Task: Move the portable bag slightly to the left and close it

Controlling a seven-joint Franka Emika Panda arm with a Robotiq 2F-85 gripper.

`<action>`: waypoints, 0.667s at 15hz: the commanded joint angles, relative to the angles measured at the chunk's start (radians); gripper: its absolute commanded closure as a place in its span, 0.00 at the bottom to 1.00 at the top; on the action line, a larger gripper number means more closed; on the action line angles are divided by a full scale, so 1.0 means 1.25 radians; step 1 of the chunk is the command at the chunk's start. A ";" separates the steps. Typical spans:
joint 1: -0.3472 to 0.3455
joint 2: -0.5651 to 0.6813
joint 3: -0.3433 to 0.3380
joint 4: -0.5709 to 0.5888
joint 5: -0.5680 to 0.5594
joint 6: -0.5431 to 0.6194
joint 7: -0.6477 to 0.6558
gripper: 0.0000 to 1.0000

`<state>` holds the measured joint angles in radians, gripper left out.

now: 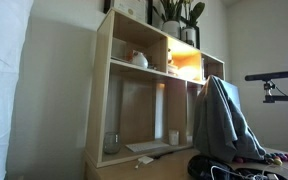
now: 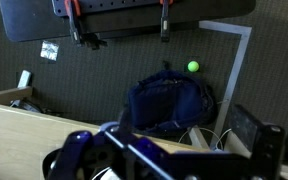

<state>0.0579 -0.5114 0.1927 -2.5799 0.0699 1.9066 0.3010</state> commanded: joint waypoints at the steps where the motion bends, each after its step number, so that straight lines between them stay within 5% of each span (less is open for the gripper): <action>1: 0.007 0.001 -0.007 0.001 -0.003 -0.001 0.003 0.00; 10: 0.006 0.157 0.002 0.185 -0.025 -0.035 0.013 0.00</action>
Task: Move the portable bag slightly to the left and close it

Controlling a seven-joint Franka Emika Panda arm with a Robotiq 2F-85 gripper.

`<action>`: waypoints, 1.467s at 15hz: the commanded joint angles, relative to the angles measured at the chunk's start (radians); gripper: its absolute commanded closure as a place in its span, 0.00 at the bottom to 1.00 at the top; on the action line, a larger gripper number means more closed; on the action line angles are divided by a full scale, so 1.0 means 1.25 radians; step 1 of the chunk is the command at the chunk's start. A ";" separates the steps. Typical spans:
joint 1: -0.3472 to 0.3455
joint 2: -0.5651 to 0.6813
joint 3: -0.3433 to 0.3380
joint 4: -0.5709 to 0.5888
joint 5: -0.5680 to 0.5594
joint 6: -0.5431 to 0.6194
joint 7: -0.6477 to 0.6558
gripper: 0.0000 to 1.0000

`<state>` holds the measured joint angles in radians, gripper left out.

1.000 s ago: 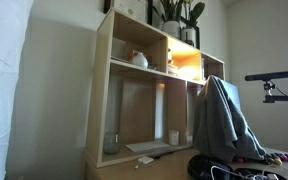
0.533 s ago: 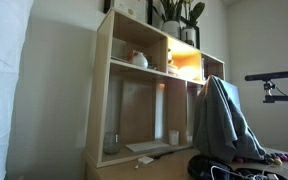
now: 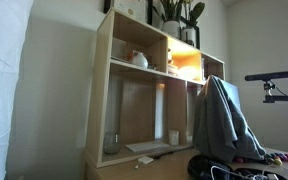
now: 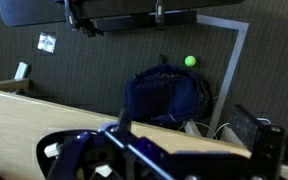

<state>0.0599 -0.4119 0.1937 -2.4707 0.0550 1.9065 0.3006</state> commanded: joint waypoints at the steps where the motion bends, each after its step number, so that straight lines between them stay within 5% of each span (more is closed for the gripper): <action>1: 0.005 0.094 0.001 0.121 -0.013 -0.034 0.014 0.00; 13: 0.028 0.280 -0.018 0.351 0.075 0.093 0.045 0.00; 19: 0.021 0.339 -0.046 0.391 0.195 0.195 0.176 0.00; 22: 0.018 0.354 -0.064 0.377 0.180 0.262 0.277 0.00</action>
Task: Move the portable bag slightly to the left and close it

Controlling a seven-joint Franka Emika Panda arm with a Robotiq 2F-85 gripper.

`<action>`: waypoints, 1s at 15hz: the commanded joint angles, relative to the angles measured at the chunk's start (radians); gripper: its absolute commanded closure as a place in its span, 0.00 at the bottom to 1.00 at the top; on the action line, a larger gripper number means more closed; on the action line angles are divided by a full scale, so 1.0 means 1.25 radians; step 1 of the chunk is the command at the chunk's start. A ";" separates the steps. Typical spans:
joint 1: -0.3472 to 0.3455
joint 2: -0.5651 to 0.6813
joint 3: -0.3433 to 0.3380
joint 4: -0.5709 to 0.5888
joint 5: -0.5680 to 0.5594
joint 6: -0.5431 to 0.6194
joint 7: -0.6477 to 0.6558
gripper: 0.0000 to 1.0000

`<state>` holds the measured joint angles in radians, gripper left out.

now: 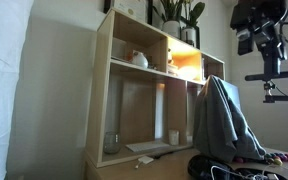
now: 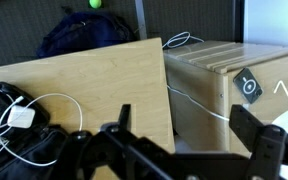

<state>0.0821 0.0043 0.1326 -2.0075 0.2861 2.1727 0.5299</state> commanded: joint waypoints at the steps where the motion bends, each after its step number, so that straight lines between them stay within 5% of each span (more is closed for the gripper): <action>1: 0.000 0.025 -0.022 0.002 -0.016 0.068 0.132 0.00; 10: 0.002 0.073 -0.082 -0.006 -0.309 0.087 0.523 0.00; 13: -0.001 0.093 -0.095 0.002 -0.352 0.066 0.587 0.00; 15: -0.005 0.098 -0.090 -0.002 -0.313 0.073 0.532 0.00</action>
<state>0.0765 0.1204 0.0201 -2.0148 -0.1292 2.2831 1.2197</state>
